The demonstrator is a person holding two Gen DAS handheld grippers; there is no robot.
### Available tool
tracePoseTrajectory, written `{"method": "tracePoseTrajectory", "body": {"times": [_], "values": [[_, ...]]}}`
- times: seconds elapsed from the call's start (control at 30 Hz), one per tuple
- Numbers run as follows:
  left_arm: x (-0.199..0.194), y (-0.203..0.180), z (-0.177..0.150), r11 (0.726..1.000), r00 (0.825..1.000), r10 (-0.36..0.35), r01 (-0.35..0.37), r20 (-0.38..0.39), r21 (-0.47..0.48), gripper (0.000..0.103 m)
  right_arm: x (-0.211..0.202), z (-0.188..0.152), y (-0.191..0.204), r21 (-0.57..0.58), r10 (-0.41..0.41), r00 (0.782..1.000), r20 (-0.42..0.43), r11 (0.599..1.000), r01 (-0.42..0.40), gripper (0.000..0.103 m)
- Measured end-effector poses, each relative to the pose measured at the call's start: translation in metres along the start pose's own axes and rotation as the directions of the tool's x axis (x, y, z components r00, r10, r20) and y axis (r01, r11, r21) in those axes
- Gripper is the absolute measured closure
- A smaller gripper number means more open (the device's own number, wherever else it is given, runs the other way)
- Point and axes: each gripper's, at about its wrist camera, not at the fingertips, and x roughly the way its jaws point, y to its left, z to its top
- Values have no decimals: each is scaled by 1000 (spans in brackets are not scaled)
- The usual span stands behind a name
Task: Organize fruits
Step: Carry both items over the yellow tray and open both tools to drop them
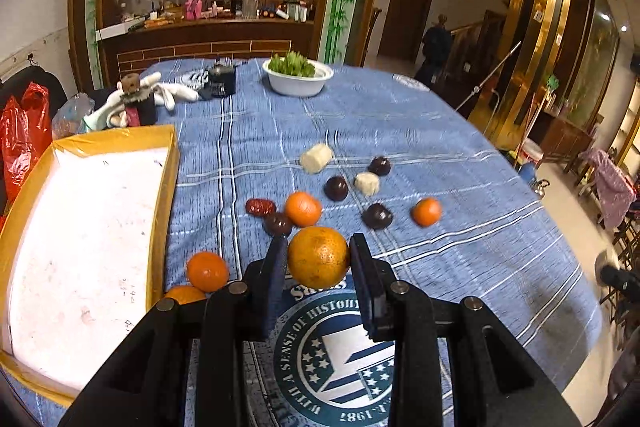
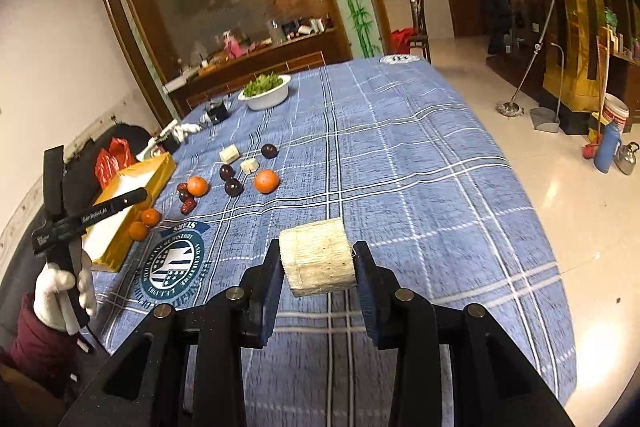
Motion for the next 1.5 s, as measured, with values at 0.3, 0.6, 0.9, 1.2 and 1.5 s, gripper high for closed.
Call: {"method": "tracePoseTrajectory", "body": {"times": [0.3, 0.6, 0.9, 1.2, 1.5], "values": [[-13, 10, 3, 999, 1000, -6, 7, 20, -48, 72, 0, -13, -4, 31, 27, 999, -18, 999, -27, 65], [-67, 96, 2, 970, 989, 107, -81, 103, -227, 72, 37, 13, 67, -71, 182, 976, -118, 979, -191, 65], [-101, 197, -41, 887, 961, 269, -224, 57, -403, 72, 115, 21, 251, -245, 387, 849, -360, 839, -486, 65], [-100, 253, -66, 833, 933, 359, -324, -8, -448, 72, 204, -9, 384, -334, 339, 809, -481, 782, -526, 65], [-121, 271, -80, 803, 936, 350, -282, 33, -525, 41, 235, -22, 413, -378, 266, 819, -508, 786, -489, 65]]}}
